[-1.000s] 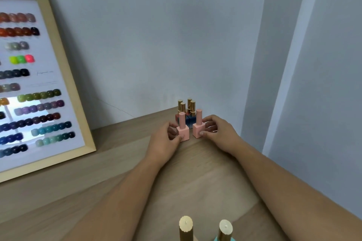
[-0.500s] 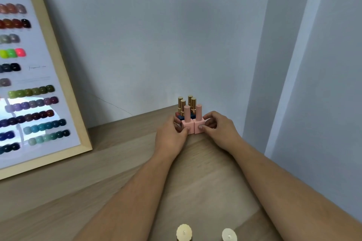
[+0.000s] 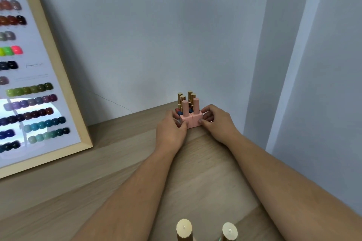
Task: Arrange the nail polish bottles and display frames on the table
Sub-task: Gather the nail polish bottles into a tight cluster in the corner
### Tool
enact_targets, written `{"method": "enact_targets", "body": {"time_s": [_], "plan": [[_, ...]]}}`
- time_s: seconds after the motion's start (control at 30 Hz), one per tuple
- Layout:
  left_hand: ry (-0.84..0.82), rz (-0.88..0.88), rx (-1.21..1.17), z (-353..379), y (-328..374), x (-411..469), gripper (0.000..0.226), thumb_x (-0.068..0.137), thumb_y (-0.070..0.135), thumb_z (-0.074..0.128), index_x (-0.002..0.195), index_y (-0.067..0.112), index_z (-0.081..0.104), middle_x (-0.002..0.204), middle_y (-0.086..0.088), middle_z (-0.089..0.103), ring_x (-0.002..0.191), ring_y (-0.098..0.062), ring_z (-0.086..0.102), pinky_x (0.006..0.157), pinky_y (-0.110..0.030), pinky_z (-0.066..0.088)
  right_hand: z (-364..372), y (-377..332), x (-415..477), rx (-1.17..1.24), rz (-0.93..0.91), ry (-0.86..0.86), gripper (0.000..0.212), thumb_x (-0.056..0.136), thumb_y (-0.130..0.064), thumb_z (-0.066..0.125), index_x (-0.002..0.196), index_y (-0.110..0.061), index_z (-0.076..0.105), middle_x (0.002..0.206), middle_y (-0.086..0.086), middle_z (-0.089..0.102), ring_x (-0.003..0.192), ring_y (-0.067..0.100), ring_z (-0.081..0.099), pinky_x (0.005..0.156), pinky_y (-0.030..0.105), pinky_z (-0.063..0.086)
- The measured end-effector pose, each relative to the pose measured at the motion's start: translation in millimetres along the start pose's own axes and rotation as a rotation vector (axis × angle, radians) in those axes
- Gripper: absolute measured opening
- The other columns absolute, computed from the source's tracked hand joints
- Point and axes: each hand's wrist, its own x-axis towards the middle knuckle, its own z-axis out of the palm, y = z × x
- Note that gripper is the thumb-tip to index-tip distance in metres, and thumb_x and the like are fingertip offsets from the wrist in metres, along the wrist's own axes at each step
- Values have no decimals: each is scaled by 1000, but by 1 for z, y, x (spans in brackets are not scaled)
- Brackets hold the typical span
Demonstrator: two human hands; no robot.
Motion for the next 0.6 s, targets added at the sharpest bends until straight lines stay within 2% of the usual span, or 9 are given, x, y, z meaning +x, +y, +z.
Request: {"method": "enact_targets", "body": {"time_s": [0.13,0.27,0.6], "plan": [[-12,7,22,0,0,0,16,78,22,67,83,21,52,66,11,54,72,-16,57,63,-27,42,0,0,1,1,-1,3,26,80,-16,69,104,-19,58,86,-2,62,77,8,57,70,17,45],[-17,-4,29,1,0,2,16,78,22,67,84,20,53,67,10,55,72,-15,57,63,-26,40,1,1,2,-6,6,-2,30,81,-17,69,109,-19,57,87,-2,61,78,7,57,68,13,42],[-8,-33,36,5,1,6,16,79,23,66,84,20,51,74,4,58,73,-17,55,63,-27,37,3,-1,7,-24,8,-7,29,83,-15,67,111,-17,60,88,0,62,80,11,57,73,18,40]]}}
